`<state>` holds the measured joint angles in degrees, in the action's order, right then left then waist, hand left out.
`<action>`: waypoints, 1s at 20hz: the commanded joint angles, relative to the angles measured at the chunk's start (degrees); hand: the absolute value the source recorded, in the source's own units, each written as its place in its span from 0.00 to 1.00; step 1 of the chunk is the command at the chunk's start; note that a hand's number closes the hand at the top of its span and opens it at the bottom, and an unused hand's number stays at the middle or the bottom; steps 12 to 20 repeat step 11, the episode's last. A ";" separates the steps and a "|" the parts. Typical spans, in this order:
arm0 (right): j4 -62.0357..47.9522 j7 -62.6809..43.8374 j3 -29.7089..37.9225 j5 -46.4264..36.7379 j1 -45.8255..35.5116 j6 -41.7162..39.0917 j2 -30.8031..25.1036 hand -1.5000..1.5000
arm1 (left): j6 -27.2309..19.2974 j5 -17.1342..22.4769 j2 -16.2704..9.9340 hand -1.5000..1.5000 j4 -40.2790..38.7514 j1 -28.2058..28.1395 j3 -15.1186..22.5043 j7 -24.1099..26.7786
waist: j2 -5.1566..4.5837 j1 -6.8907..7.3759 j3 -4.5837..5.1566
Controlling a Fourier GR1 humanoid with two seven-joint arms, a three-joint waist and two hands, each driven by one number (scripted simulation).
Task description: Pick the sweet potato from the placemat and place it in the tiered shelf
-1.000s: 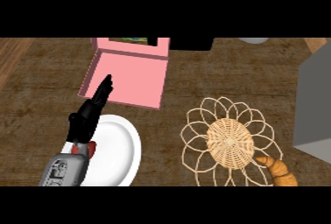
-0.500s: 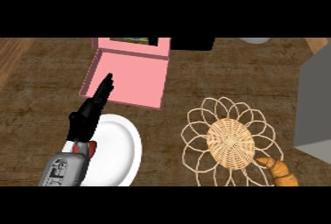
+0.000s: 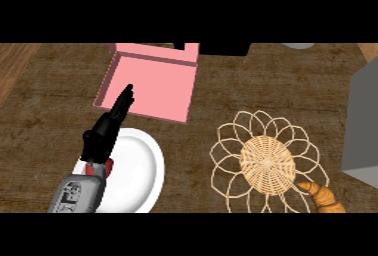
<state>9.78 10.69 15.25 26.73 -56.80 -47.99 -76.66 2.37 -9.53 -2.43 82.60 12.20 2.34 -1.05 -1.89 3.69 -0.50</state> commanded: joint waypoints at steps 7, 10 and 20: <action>1.66 2.48 -2.68 -3.99 4.14 -3.90 -3.76 0.00 | 0.10 -0.01 -0.21 0.50 0.47 0.95 -0.08 0.57 | -1.09 0.26 -0.70; 1.10 3.04 -1.87 -3.34 4.72 -4.98 -3.69 0.00 | 0.03 0.19 -0.90 0.50 0.57 0.01 -0.89 1.03 | -0.92 0.43 -0.82; 0.96 2.73 -2.02 -3.51 5.17 -5.43 -3.78 0.00 | -0.01 0.49 -0.05 0.50 0.73 -0.04 -0.44 -0.05 | -0.80 0.19 -0.87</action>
